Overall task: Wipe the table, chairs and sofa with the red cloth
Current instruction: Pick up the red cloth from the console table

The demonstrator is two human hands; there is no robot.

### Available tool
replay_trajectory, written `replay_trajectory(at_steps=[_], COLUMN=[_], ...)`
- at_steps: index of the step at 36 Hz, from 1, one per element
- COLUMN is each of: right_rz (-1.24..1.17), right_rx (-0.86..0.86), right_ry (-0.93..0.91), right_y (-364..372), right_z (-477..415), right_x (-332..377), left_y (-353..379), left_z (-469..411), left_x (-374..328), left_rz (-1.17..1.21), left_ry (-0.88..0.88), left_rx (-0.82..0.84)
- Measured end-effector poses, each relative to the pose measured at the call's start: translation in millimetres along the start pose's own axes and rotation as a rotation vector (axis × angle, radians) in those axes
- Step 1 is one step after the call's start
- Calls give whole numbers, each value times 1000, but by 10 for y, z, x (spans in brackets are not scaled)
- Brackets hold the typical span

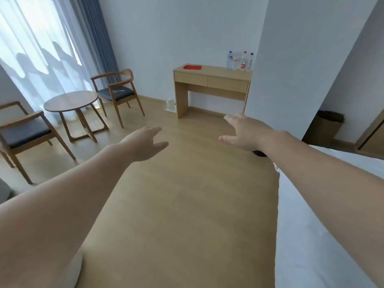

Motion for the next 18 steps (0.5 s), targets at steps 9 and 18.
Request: replay_trajectory(at_steps=[9,18], right_rz=[32,46], right_rx=[49,94], right_ry=[70,96], right_y=[338,538], right_z=[-951,-1543], right_x=[-14,-175], left_y=[-21,125], left_z=[-983,-1665], left_x=[426,505], left_rz=[-34,-17], left_ry=[28,59], left_rx=[12,56])
Point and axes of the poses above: each hand's wrist, its own z-axis away from the middle knuckle, its own y-axis out of the palm, x = y × z, the point moved 6 cm from there along -z, towards the middle knuckle, and after that the axes turned 5 degrees about -y, right-handed, at the moved point
